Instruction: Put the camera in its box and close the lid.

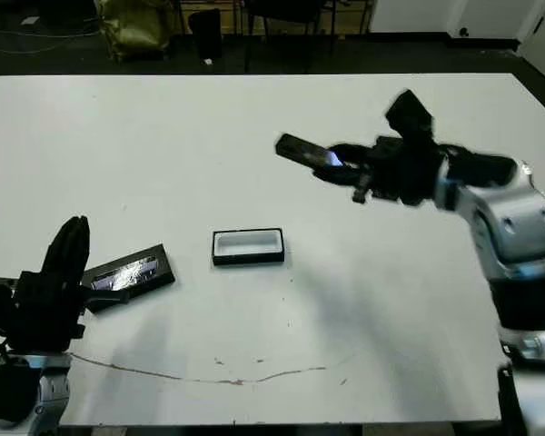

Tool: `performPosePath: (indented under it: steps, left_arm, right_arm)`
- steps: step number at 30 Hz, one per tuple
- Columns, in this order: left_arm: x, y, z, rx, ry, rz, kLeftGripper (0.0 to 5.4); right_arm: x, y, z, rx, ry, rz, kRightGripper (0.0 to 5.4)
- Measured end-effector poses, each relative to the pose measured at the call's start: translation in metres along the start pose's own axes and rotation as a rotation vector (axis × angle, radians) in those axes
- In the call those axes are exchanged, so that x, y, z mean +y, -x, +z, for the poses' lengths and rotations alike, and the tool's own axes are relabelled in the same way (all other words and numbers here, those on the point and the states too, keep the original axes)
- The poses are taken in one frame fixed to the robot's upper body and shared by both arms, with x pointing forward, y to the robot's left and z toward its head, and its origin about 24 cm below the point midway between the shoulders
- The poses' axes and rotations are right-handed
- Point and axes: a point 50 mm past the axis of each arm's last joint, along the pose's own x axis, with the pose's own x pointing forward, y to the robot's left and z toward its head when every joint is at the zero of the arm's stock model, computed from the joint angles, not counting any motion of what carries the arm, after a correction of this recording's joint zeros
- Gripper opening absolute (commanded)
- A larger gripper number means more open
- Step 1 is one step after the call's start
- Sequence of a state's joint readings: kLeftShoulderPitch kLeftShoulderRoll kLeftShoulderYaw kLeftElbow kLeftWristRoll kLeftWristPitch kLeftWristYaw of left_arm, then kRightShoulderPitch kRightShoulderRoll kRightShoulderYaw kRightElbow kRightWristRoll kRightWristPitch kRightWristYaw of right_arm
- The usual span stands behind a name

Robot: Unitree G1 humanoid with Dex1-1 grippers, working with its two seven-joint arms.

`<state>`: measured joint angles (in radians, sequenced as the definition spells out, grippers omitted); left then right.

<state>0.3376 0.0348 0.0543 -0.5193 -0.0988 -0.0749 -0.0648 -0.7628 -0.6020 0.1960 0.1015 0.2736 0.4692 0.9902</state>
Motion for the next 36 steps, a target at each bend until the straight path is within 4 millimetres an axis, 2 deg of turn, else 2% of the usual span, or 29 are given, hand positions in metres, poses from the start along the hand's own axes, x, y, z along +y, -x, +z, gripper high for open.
performPosePath:
  steps: [6,13,21,36]
  left_arm:
    - [0.0,0.0,0.0,0.002,-0.001,0.0,0.0]
    - [0.0,0.0,0.0,0.004,0.001,0.001,0.0]
    - [-0.001,-0.002,0.0,-0.002,0.001,-0.001,0.0]
    - [-0.001,-0.007,-0.006,0.01,0.007,-0.003,0.0]
  right_arm:
    - [-0.004,-0.021,-0.003,0.064,0.057,0.107,0.38]
    - [0.002,-0.038,-0.01,0.102,0.087,0.201,0.38]
    - [0.011,-0.05,-0.012,0.143,0.138,0.289,0.38]
    - [0.024,-0.061,-0.026,0.188,0.097,0.403,0.38]
